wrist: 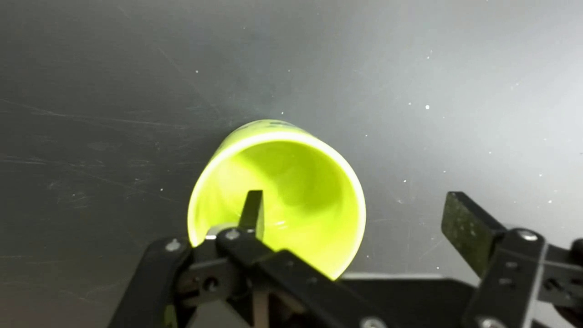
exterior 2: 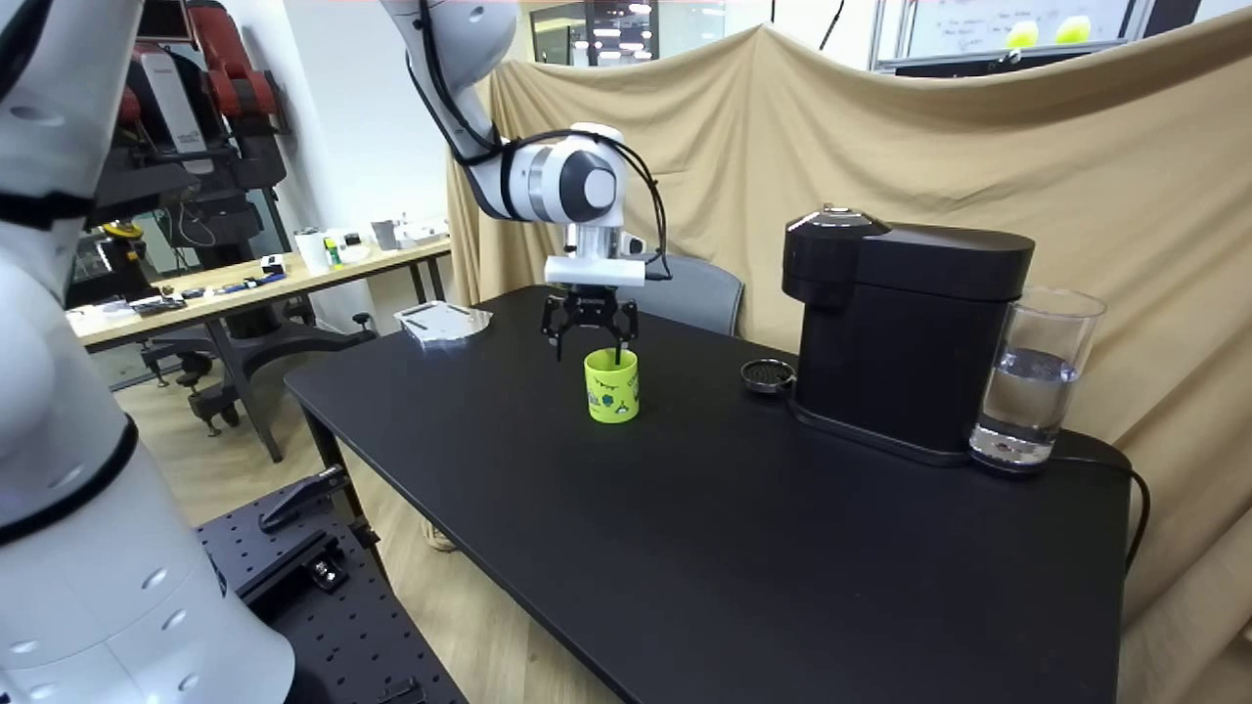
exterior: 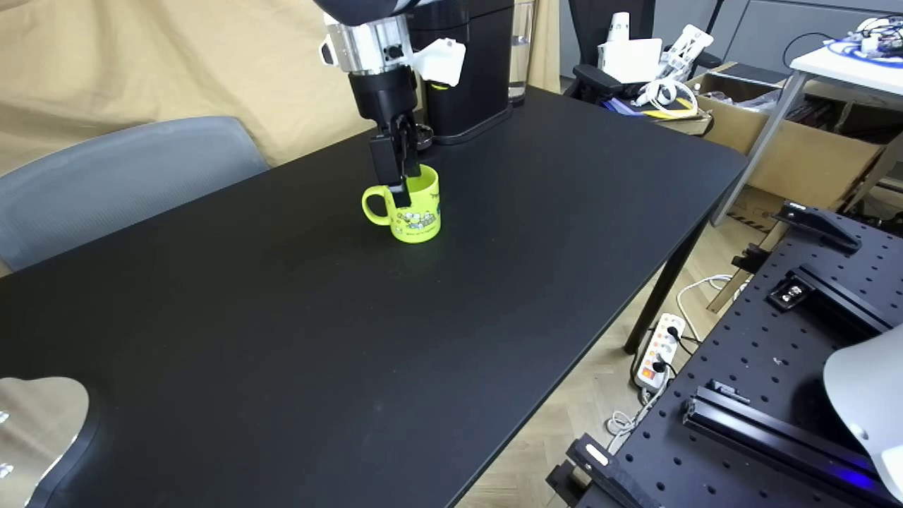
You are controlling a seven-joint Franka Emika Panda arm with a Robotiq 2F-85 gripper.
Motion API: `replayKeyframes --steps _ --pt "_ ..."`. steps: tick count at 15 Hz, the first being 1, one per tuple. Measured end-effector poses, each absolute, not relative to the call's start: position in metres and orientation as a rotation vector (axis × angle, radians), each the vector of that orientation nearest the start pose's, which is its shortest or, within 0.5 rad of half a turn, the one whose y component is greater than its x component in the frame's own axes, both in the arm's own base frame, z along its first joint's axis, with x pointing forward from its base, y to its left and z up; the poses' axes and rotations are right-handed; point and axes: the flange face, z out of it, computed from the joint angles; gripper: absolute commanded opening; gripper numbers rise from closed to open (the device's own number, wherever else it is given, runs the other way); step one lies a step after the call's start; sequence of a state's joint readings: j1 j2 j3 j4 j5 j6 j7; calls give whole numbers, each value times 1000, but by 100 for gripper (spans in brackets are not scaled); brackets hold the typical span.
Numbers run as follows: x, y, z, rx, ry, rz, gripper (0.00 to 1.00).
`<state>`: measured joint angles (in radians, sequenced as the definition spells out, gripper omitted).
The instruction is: Move the mug to the left
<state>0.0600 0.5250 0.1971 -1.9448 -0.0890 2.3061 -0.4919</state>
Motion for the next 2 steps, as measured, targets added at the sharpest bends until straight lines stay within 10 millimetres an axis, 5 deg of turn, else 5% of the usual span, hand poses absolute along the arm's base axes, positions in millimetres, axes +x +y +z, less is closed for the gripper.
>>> replayKeyframes --steps 2 --pt "582 147 212 -2842 -1193 238 100"
